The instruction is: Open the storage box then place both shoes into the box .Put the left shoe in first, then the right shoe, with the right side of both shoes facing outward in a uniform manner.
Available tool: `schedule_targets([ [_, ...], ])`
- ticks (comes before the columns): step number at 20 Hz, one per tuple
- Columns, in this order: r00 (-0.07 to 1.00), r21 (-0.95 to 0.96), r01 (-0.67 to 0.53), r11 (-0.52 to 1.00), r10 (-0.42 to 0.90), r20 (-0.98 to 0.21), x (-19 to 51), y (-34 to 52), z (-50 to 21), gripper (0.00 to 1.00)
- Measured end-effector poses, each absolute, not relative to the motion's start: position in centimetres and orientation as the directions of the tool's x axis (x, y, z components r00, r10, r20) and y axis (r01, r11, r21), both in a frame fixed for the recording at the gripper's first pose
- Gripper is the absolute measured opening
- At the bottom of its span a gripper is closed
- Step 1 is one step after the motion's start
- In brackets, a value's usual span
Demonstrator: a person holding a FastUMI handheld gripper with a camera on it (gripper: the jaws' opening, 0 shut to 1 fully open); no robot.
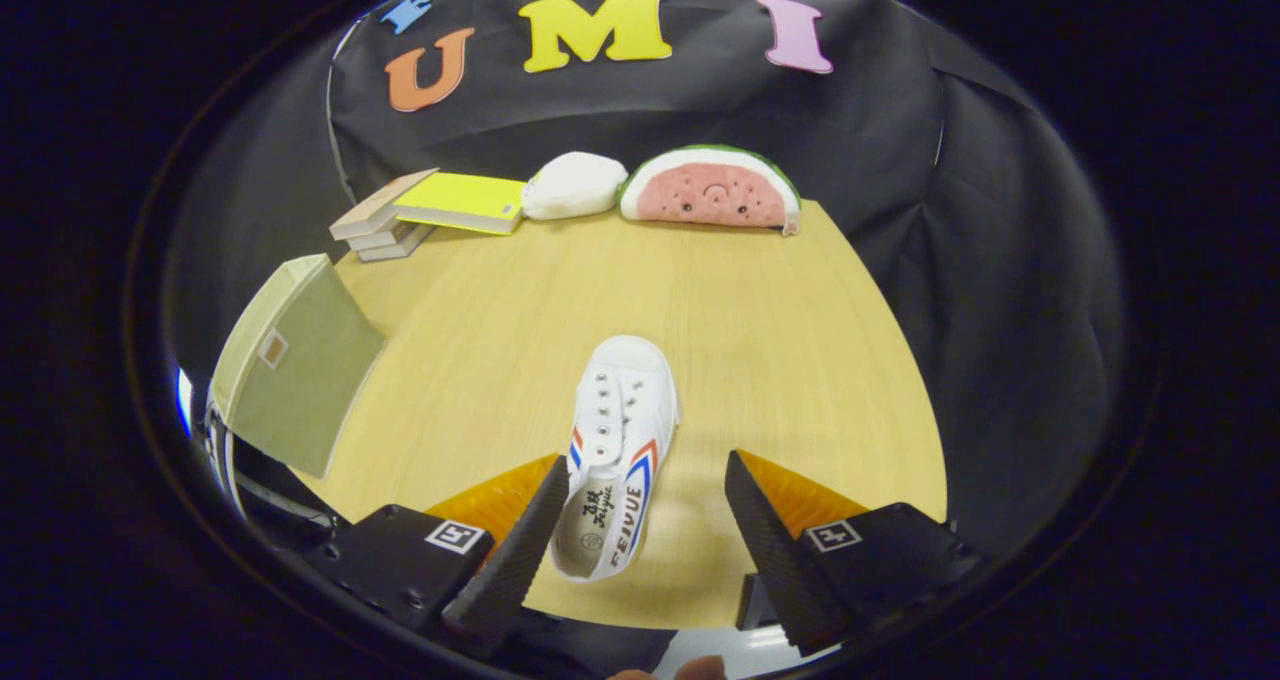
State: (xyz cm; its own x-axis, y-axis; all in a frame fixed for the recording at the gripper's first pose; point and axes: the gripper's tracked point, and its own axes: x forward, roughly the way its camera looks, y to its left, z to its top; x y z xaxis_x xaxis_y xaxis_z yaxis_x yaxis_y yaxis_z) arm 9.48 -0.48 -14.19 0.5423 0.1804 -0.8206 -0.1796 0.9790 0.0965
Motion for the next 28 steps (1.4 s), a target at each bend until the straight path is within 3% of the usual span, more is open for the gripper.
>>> schedule_targets([
  [13,0.439,0.101,-0.183,0.978,0.174,-0.882,11.0,0.2,-20.1,0.97],
  [19,0.388,0.215,-0.146,0.966,0.256,-0.885,11.2,1.4,-21.1,0.67],
  [20,0.384,0.219,-0.128,0.967,0.252,-0.889,11.3,1.2,-21.4,0.50],
  [21,0.382,0.219,-0.119,0.968,0.248,-0.890,11.2,1.3,-21.5,0.39],
  [25,0.398,0.215,-0.105,0.971,0.239,-0.886,11.5,0.8,-21.4,0.19],
  [26,0.401,0.238,-0.087,0.967,0.253,-0.880,11.4,0.8,-21.3,0.06],
  [28,0.418,0.316,-0.038,0.948,0.302,-0.857,11.5,1.0,-20.6,0.05],
])
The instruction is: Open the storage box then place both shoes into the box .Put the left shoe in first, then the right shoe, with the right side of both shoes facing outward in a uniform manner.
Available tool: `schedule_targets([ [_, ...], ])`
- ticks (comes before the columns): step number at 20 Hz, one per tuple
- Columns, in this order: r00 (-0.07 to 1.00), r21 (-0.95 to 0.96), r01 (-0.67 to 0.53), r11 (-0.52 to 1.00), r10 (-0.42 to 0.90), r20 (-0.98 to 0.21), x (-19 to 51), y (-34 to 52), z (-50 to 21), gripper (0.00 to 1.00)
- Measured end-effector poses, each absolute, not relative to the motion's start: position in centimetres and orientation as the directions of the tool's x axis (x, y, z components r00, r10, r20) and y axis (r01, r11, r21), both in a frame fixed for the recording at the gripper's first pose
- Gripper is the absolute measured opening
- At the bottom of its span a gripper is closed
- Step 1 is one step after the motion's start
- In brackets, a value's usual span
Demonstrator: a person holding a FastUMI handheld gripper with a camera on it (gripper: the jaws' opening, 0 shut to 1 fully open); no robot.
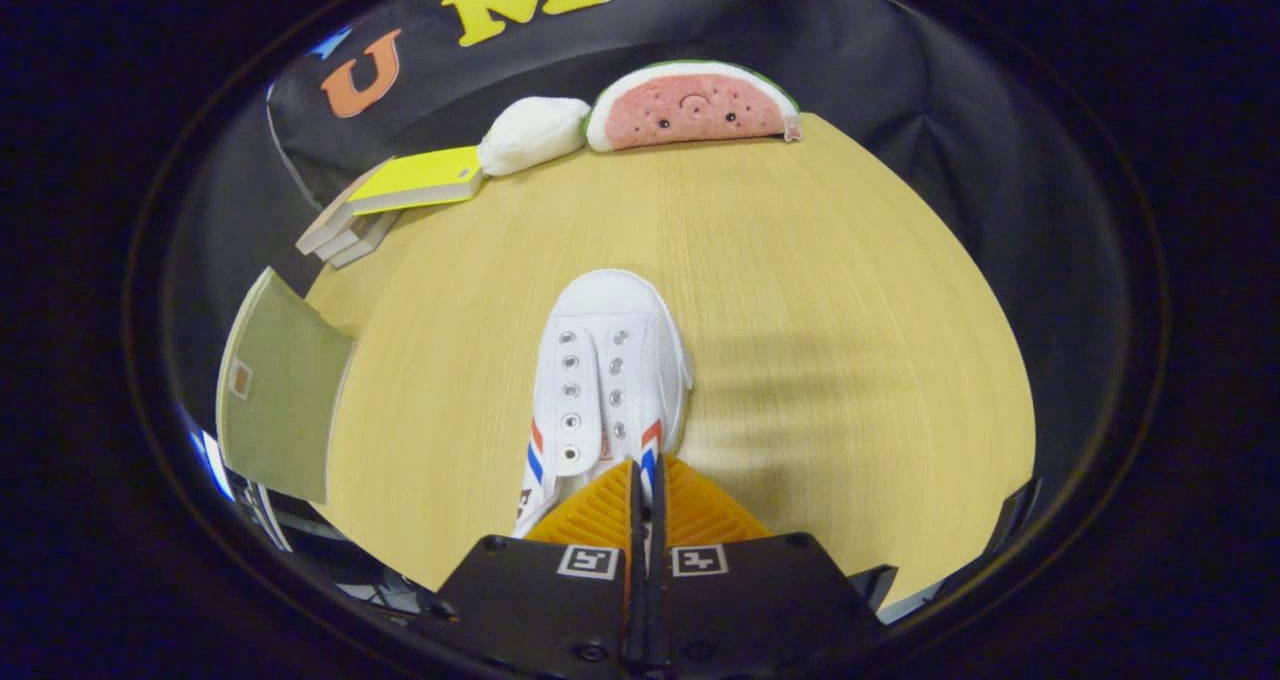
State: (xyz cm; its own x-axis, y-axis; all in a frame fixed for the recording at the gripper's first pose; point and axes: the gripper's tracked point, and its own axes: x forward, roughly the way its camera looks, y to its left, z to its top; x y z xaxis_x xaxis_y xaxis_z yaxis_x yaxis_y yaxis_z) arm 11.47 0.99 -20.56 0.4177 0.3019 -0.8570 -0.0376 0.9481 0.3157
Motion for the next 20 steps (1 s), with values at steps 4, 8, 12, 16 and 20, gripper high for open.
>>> schedule_targets([
  [4,0.452,0.416,0.040,0.908,0.355,-0.818,11.5,2.1,-18.7,0.05],
  [8,0.476,0.465,0.062,0.883,0.384,-0.792,10.9,3.9,-16.3,0.05],
  [12,0.511,0.497,0.033,0.867,0.413,-0.754,10.5,7.0,-12.5,0.05],
  [16,0.529,0.531,0.003,0.848,0.449,-0.720,9.8,11.8,-7.6,0.05],
  [20,0.555,0.507,-0.067,0.859,0.454,-0.697,9.1,18.5,-1.2,0.05],
])
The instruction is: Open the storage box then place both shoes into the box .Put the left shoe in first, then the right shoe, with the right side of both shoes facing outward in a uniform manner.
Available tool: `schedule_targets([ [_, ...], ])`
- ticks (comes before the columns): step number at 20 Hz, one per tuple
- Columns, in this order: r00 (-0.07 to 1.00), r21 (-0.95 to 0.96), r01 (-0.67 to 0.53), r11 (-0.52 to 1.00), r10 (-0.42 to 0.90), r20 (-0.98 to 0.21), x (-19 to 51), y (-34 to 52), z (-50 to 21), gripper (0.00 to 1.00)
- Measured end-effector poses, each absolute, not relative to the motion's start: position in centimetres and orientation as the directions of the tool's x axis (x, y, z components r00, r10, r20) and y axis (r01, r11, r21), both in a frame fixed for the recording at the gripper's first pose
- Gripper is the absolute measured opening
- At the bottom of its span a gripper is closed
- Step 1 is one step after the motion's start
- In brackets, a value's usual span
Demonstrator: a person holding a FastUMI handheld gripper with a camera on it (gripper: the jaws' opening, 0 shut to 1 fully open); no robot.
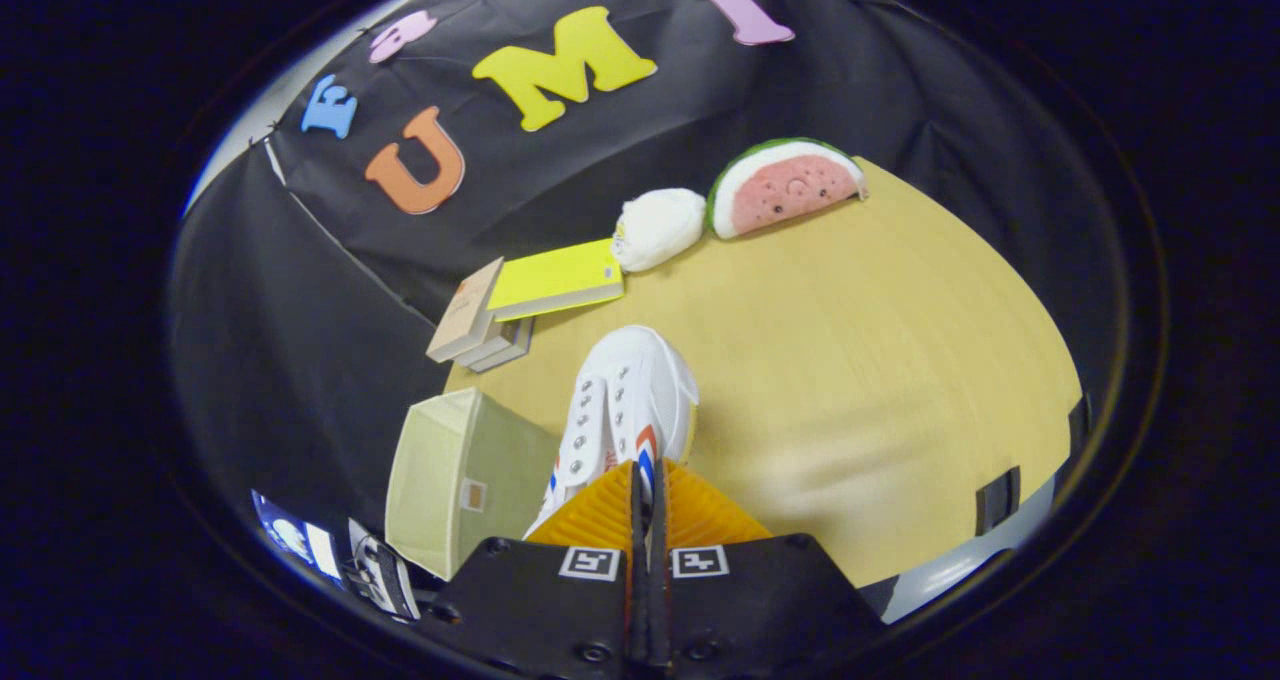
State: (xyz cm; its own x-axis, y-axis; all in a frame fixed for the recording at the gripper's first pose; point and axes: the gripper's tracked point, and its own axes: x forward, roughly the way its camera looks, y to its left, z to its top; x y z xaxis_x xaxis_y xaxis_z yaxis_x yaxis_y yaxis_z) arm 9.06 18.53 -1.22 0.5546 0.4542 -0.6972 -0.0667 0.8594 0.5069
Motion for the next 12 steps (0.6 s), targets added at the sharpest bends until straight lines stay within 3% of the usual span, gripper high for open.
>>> schedule_targets([
  [7,0.604,0.536,-0.172,0.827,0.518,-0.605,8.0,33.2,7.1,0.05],
  [12,0.622,0.482,-0.148,0.864,0.460,-0.634,7.4,40.3,5.3,0.05],
])
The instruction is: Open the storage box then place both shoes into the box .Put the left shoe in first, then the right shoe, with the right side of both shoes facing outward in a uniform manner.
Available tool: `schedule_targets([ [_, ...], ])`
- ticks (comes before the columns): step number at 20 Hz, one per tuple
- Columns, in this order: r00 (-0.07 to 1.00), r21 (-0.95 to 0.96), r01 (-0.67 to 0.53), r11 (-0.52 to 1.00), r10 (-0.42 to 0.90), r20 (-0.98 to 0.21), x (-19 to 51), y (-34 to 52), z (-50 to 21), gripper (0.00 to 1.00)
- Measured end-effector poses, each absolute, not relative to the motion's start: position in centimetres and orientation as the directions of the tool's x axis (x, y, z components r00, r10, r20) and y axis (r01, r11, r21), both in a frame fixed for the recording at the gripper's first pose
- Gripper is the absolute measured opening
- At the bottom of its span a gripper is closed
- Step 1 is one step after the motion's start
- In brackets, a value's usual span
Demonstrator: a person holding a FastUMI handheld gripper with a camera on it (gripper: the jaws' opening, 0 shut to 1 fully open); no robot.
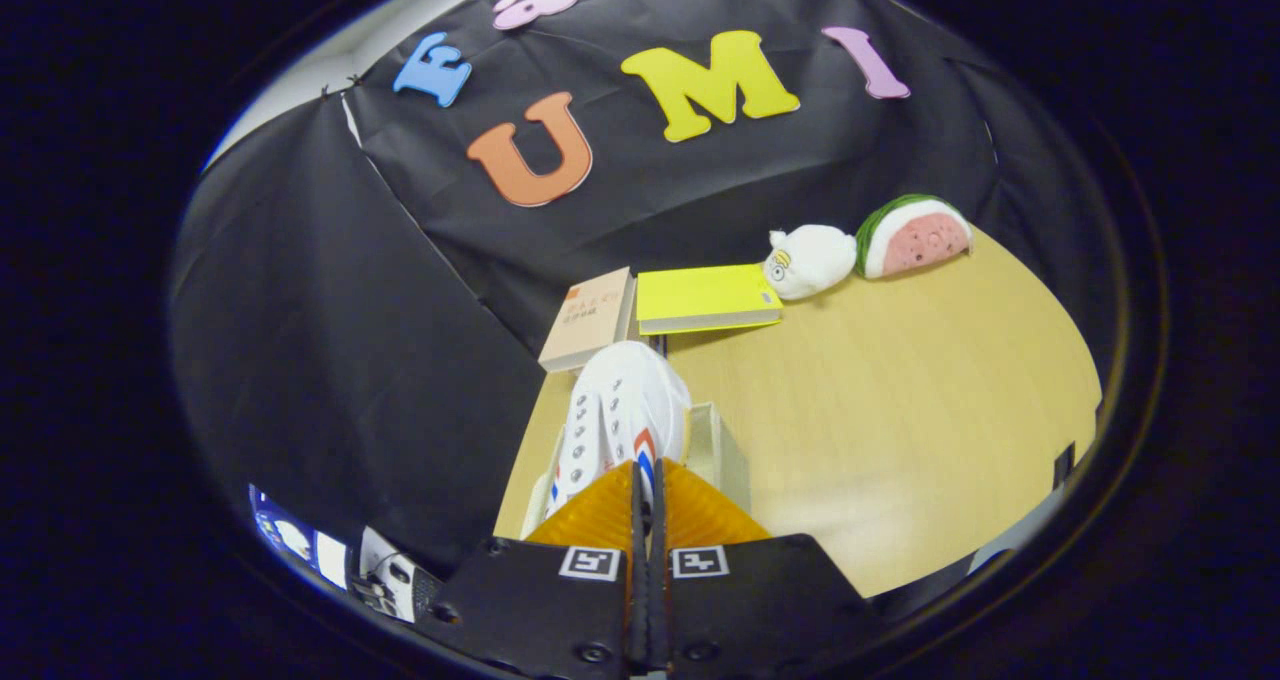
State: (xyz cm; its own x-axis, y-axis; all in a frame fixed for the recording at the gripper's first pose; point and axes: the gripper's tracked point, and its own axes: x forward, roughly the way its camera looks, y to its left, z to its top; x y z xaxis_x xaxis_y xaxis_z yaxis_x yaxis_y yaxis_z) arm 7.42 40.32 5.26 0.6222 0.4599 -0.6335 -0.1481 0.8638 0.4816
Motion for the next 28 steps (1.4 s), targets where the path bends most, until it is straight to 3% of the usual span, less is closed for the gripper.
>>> schedule_targets([
  [7,0.631,0.381,-0.169,0.909,0.397,-0.666,5.8,43.4,1.4,0.05],
  [14,0.621,0.339,-0.120,0.933,0.337,-0.707,5.7,41.0,-1.7,0.08],
  [15,0.628,0.329,-0.125,0.936,0.331,-0.705,5.8,40.6,-1.6,0.14],
  [16,0.635,0.325,-0.133,0.936,0.332,-0.697,5.8,40.3,-1.5,0.34],
  [17,0.647,0.324,-0.143,0.935,0.336,-0.684,6.0,40.1,-1.3,0.43],
  [20,0.706,0.263,-0.168,0.950,0.302,-0.641,6.5,38.6,0.2,0.83],
  [22,0.720,0.228,-0.198,0.953,0.299,-0.626,6.3,38.6,0.5,0.92],
  [28,0.736,0.227,-0.259,0.939,0.344,-0.584,5.6,38.1,1.7,0.92],
])
